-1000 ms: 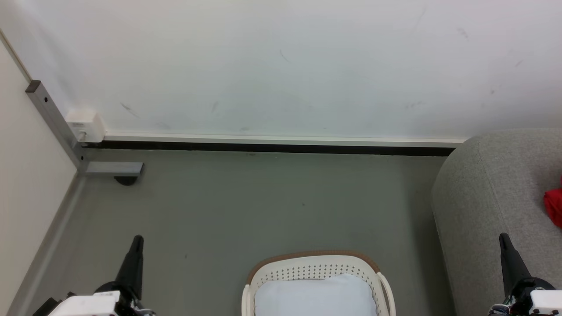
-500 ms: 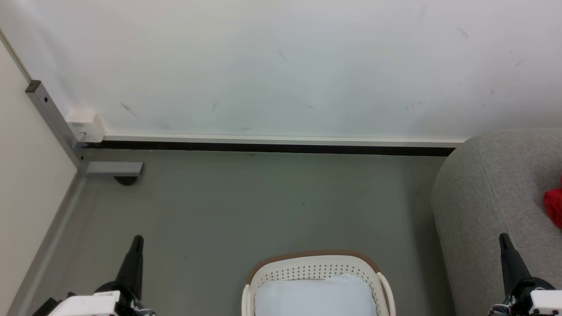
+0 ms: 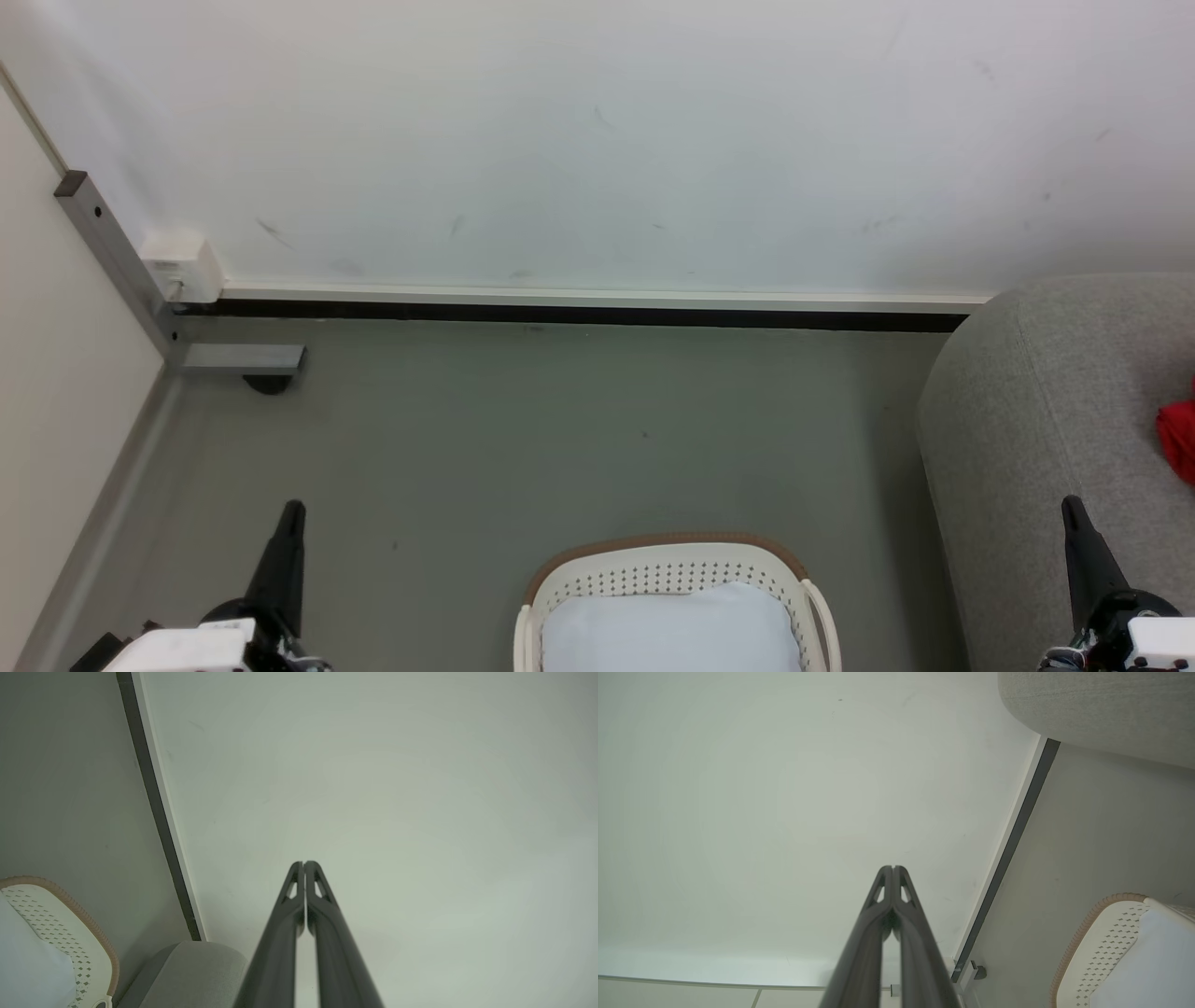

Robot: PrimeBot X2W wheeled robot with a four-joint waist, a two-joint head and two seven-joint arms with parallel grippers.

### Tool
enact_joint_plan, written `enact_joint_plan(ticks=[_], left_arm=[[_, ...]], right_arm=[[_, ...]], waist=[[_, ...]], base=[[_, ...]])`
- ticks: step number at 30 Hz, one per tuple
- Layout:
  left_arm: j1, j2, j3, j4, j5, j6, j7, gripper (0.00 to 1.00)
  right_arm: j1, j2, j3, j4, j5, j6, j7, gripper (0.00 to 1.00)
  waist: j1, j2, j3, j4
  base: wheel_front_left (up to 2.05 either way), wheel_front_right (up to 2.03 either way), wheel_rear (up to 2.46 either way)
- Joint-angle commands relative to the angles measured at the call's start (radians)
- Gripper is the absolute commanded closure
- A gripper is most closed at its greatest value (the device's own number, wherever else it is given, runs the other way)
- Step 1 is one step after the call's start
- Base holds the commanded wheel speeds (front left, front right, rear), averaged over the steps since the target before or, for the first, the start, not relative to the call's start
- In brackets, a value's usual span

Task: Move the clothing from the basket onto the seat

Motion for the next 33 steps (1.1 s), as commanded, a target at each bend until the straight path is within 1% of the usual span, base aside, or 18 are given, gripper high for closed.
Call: enact_joint_plan(ticks=[1,33], left_arm=[[-0.009,0.007,0.002,-0.003,-0.013,-0.004,0.004,1.00],[-0.009,0.007,0.002,-0.004,-0.013,-0.004,0.004,1.00]], right_arm=[[-0.012,0.001,-0.005,0.002,-0.008,-0.002,0.001,1.00],[-0.013,0.002,-0.006,0.002,-0.009,-0.002,0.003,1.00]], waist=[[0.0000,0.0000,0.000,0.000],[0.0000,0.0000,0.000,0.000]], base=[[0.00,0.00,0.00],[0.00,0.00,0.00]])
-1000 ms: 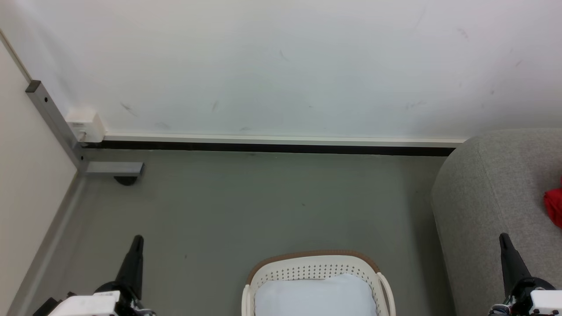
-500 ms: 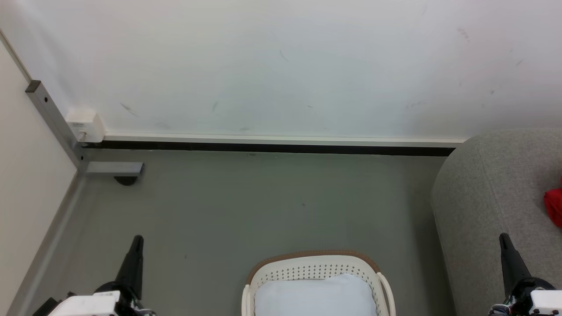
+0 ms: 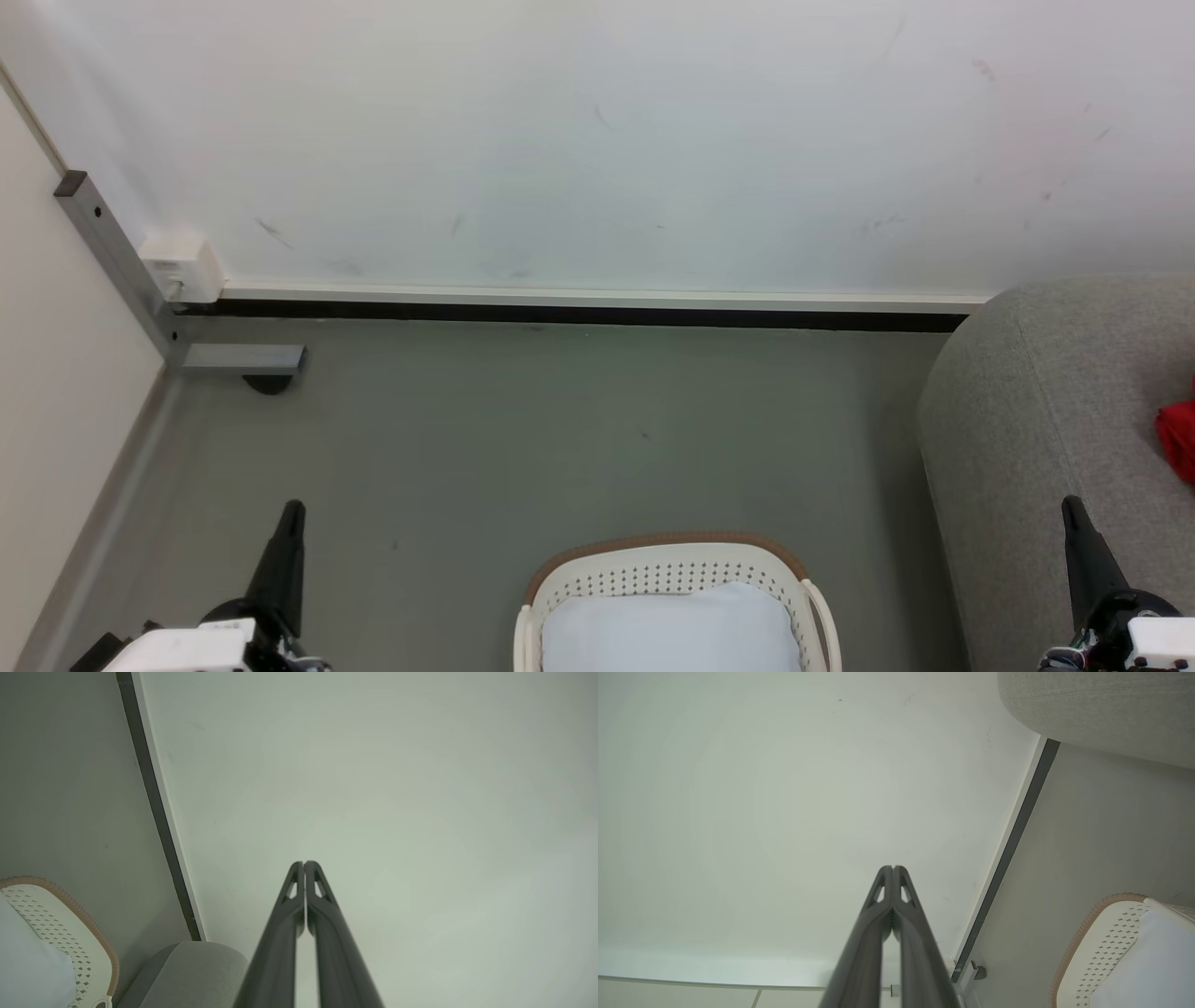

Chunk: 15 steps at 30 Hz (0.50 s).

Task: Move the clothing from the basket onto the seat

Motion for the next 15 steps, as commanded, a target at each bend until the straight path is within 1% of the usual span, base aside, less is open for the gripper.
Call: enact_joint_plan(ticks=[1,15], left_arm=[[-0.009,0.007,0.002,-0.004,-0.013,-0.004,0.004,1.00],[-0.009,0.007,0.002,-0.003,-0.013,-0.004,0.004,1.00]], right_arm=[[-0.012,0.001,-0.005,0.002,-0.008,-0.002,0.003,1.00],[-0.013,0.001,-0.005,0.002,-0.008,-0.002,0.003,1.00]], waist=[[0.0000,0.0000,0.000,0.000],[0.0000,0.0000,0.000,0.000]], base=[[0.00,0.00,0.00],[0.00,0.00,0.00]])
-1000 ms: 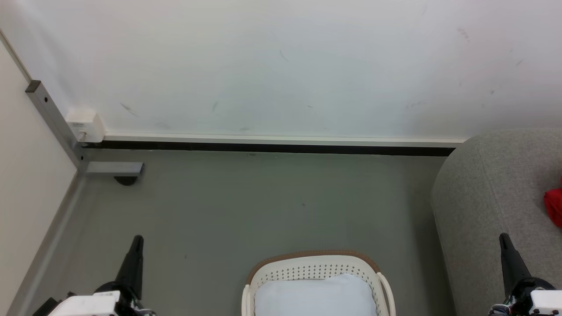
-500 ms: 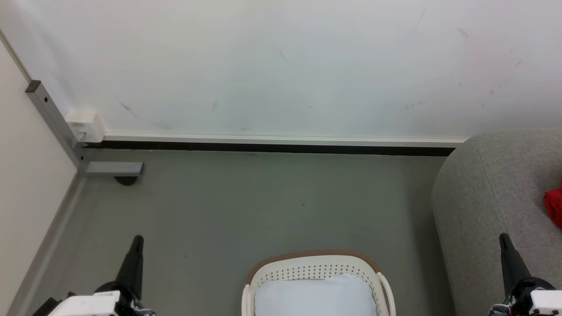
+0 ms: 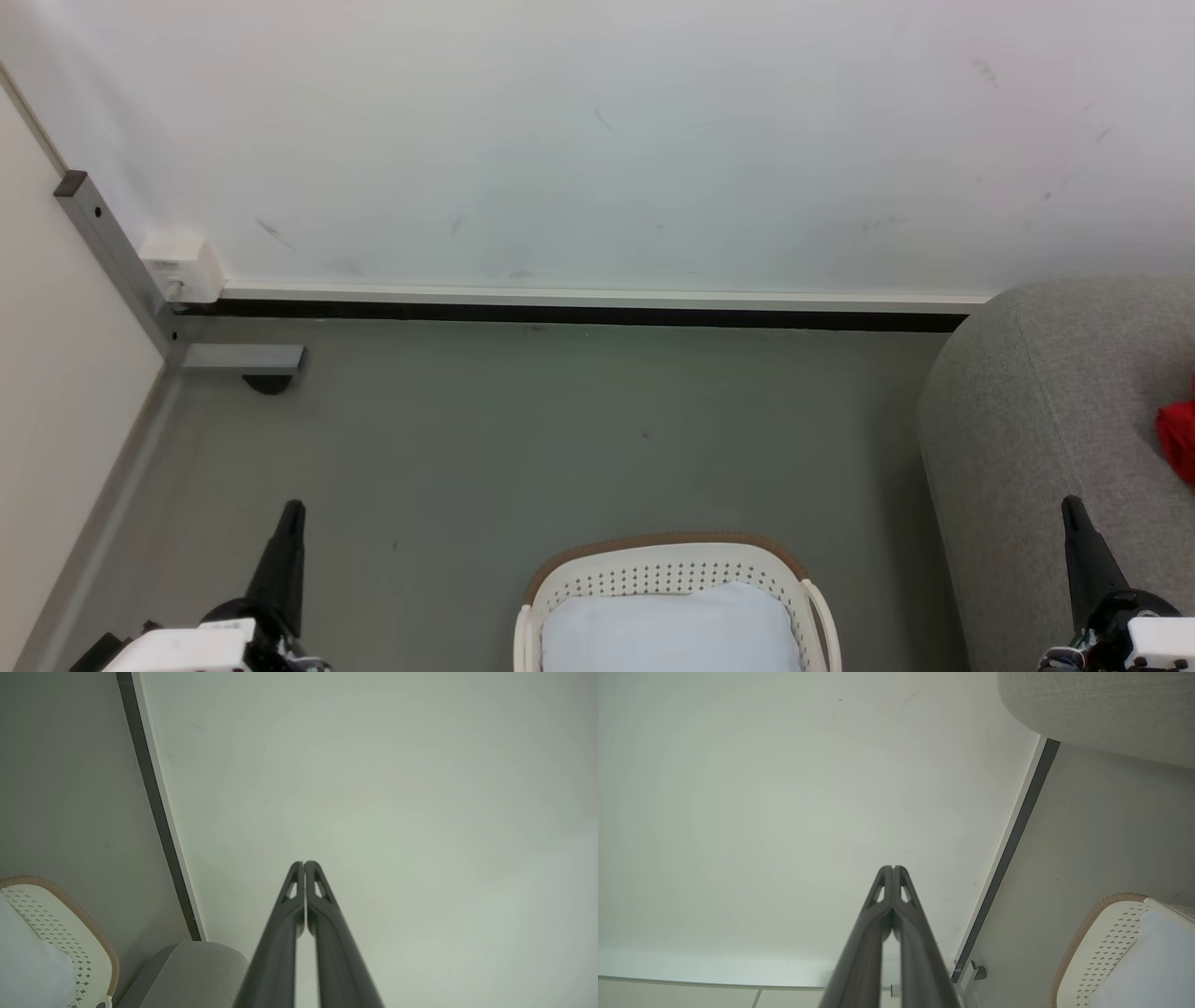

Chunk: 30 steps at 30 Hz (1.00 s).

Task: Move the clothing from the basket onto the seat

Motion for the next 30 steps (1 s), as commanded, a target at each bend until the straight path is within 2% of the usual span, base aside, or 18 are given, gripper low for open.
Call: enact_joint_plan(ticks=[1,30], left_arm=[[-0.009,0.007,0.002,-0.003,-0.013,-0.004,0.004,1.00],[-0.009,0.007,0.002,-0.003,-0.013,-0.004,0.004,1.00]], right_arm=[[-0.013,0.000,-0.005,0.002,-0.008,-0.002,0.003,1.00],[-0.013,0.001,-0.005,0.002,-0.009,-0.002,0.003,1.00]], waist=[[0.0000,0.0000,0.000,0.000],[0.0000,0.0000,0.000,0.000]], base=[[0.00,0.00,0.00],[0.00,0.00,0.00]])
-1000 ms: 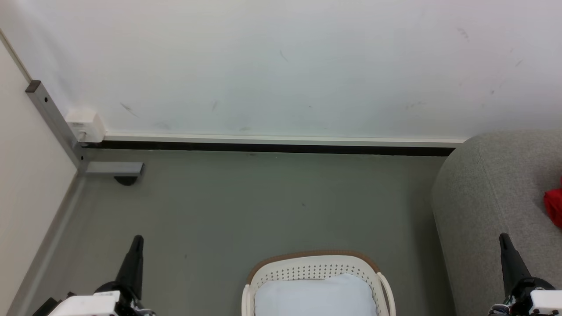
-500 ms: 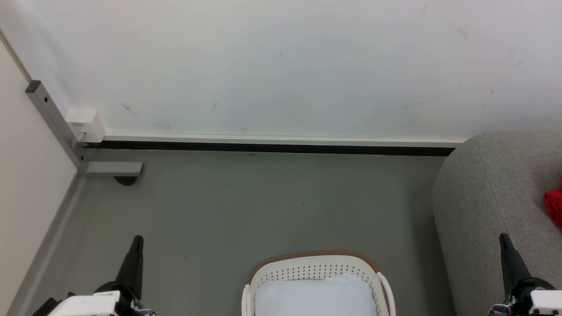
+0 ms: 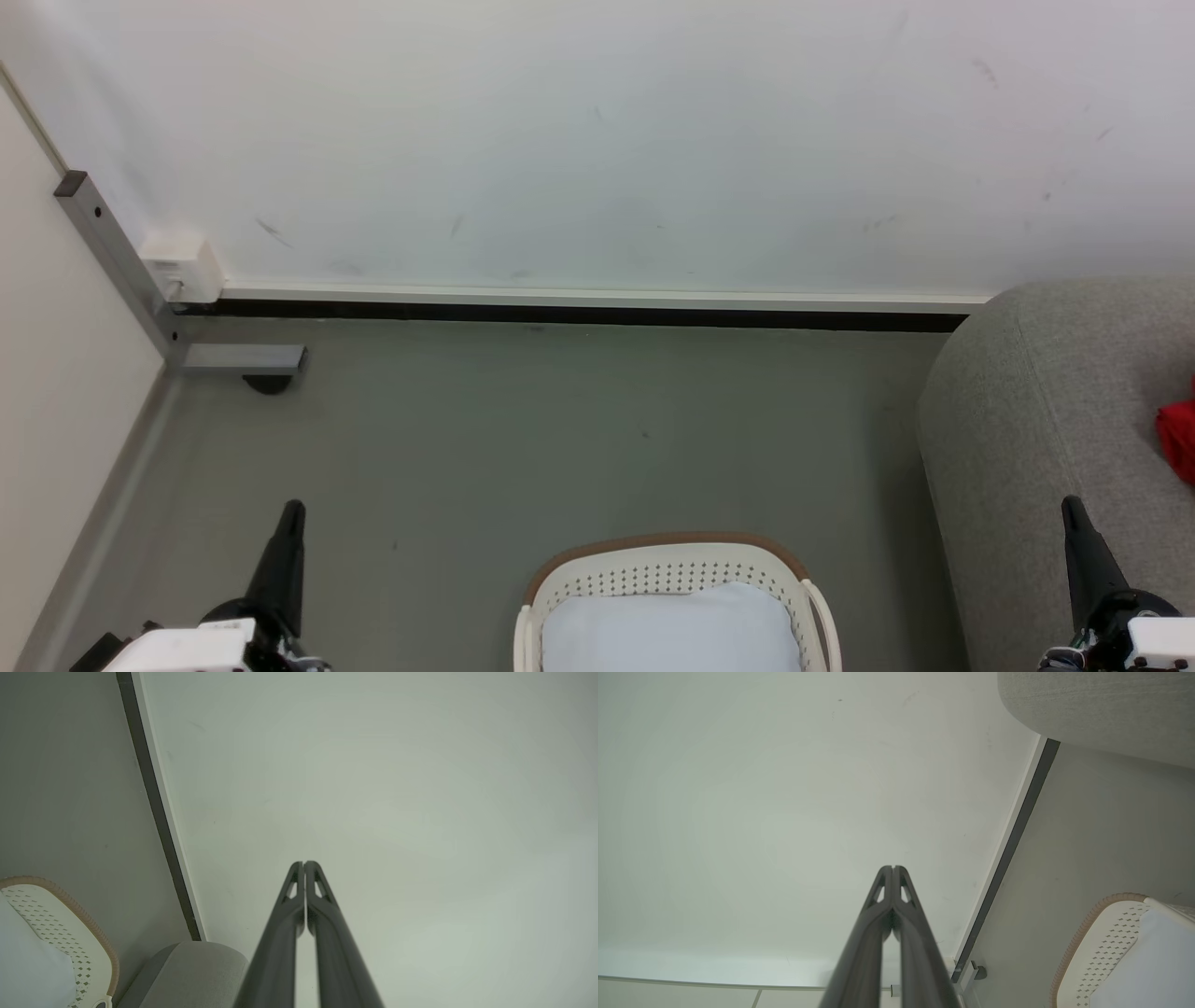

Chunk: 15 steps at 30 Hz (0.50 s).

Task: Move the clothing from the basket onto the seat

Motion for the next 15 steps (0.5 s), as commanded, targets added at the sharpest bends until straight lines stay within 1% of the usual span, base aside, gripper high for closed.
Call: enact_joint_plan(ticks=[1,15], left_arm=[[-0.009,0.007,0.002,-0.003,-0.013,-0.004,0.004,1.00],[-0.009,0.007,0.002,-0.003,-0.013,-0.004,0.004,1.00]], right_arm=[[-0.013,0.000,-0.005,0.002,-0.009,-0.002,0.003,1.00],[-0.013,0.001,-0.005,0.002,-0.009,-0.002,0.003,1.00]], waist=[[0.0000,-0.0001,0.000,0.000],[0.0000,-0.0001,0.000,0.000]], base=[[0.00,0.00,0.00],[0.00,0.00,0.00]])
